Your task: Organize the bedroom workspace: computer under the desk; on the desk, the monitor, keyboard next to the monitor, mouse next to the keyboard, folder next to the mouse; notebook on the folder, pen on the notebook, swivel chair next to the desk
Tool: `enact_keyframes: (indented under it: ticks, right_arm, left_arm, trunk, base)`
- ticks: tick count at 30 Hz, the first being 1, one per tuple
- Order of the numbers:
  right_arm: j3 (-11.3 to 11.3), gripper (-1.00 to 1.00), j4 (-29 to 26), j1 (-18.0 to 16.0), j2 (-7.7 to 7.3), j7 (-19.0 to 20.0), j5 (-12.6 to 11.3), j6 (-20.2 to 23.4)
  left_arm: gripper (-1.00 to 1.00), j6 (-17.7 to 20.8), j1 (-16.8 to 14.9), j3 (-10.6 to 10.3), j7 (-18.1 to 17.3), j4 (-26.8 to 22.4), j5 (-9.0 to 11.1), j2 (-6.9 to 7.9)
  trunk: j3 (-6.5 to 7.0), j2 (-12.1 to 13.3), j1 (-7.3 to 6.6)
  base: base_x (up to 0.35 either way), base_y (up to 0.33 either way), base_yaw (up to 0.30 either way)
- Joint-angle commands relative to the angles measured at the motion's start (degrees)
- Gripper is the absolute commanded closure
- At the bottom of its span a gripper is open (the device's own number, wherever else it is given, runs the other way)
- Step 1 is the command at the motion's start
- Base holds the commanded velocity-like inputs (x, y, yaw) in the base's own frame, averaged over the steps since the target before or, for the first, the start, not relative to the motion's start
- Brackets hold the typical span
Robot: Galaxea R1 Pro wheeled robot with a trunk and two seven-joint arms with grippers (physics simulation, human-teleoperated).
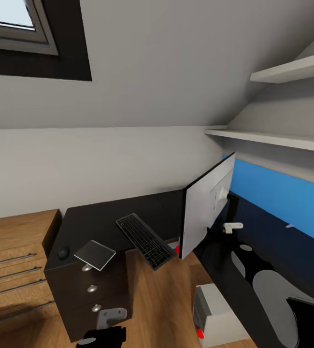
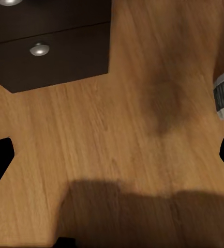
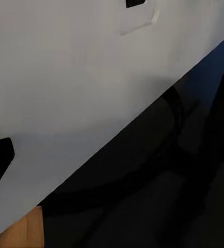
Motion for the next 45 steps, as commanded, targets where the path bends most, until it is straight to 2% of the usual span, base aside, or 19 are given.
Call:
enact_keyframes:
  ticks: [1, 16, 20, 22, 23, 25, 26, 27, 29, 30, 35, 39, 45]
  right_arm:
    - [-0.47, -1.0, 0.04, -0.04, 0.0, 0.36, 0.56, -0.22]
    - [-0.5, -1.0, -0.14, -0.04, -0.38, 0.38, 0.56, -0.29]
    - [-0.59, -1.0, -0.14, -0.04, -1.1, 0.35, 0.54, -0.26]
    - [-0.64, -1.0, -0.14, -0.04, -1.8, 0.34, 0.46, -0.24]
    - [-0.68, -1.0, -0.14, -0.04, -2.58, 0.36, 0.35, -0.23]
    - [-0.72, -1.0, -0.14, -0.04, -3.2, 0.39, 0.23, -0.23]
    - [-0.72, -1.0, -0.14, -0.04, -3.2, 0.39, 0.23, -0.23]
    - [-0.84, -1.0, -0.14, -0.04, -3.52, 0.39, 0.07, -0.23]
    - [-1.62, -1.0, -0.26, -0.04, -3.78, 0.27, -0.24, -0.22]
    - [-3.28, -1.0, -0.36, -0.04, -3.9, -0.09, -0.41, -0.22]
    - [-5.15, -1.0, -0.4, -0.04, -4.04, -0.93, -0.47, -0.22]
    - [-5.5, -1.0, -0.41, -0.04, -4.19, -2.19, -0.44, -0.22]
    - [-5.54, -1.0, -0.39, -0.04, -4.21, -2.62, -0.41, -0.68]
  left_arm:
    - [-1.0, 0.12, -0.02, -0.06, 0.53, -0.08, 0.6, 0.0]
    - [-1.0, -0.03, -0.02, -0.06, 0.53, -0.21, 0.59, 0.02]
    - [-1.0, -0.34, -0.05, -0.02, 0.53, -0.63, 0.59, 0.36]
    - [-1.0, -0.48, 0.26, 0.01, 0.47, -0.5, 0.62, 1.17]
    - [-1.0, -0.65, 1.15, 0.02, 0.45, -0.37, 0.72, 2.74]
    - [-1.0, -1.38, 2.34, 0.02, 0.45, -0.32, 0.83, 4.39]
    - [-1.0, -1.38, 2.34, 0.02, 0.45, -0.32, 0.83, 4.39]
    - [-1.0, -3.52, 3.57, 0.03, 0.43, -0.23, 0.98, 5.56]
    - [-1.0, -8.15, 4.67, 0.03, 0.2, 1.41, 1.3, 6.32]
    - [-1.0, -12.85, 5.23, 0.03, 0.07, 3.62, 1.49, 6.68]
    - [-1.0, -15.54, 6.54, 0.03, -0.07, 4.64, 1.45, 7.16]
    - [-1.0, -16.11, 8.04, 0.02, -0.16, 4.18, 1.42, 8.11]
    - [-1.0, -16.21, 8.37, -0.23, -0.54, 4.03, 1.48, 8.28]
  trunk:
    - [-0.05, -0.04, 0.01]
    - [-0.05, -0.04, 0.01]
    - [-0.05, -0.04, 0.01]
    - [-0.05, -0.04, 0.01]
    - [-0.05, -0.04, 0.01]
    - [-0.05, -0.04, 0.01]
    - [-0.05, -0.04, 0.01]
    - [-0.05, -0.04, 0.01]
    - [-0.05, -0.04, 0.01]
    - [-0.05, -0.04, 0.01]
    - [-0.05, -0.04, 0.01]
    - [-0.05, -0.04, 0.01]
    - [-0.05, -0.04, 0.01]
  base:
    - [0.0, 0.0, 0.099]
    - [0.0, 0.0, 0.012]
    - [0.0, 0.0, 0.0]
    - [0.0, 0.0, 0.0]
    - [0.0, 0.0, 0.0]
    - [0.0, 0.0, 0.0]
    - [0.0, 0.0, 0.0]
    - [0.0, 0.0, 0.0]
    - [0.0, 0.0, 0.0]
    - [0.0, 0.0, 0.0]
    - [0.0, 0.0, 0.0]
    - [0.0, 0.0, 0.0]
    - [0.0, 0.0, 0.0]
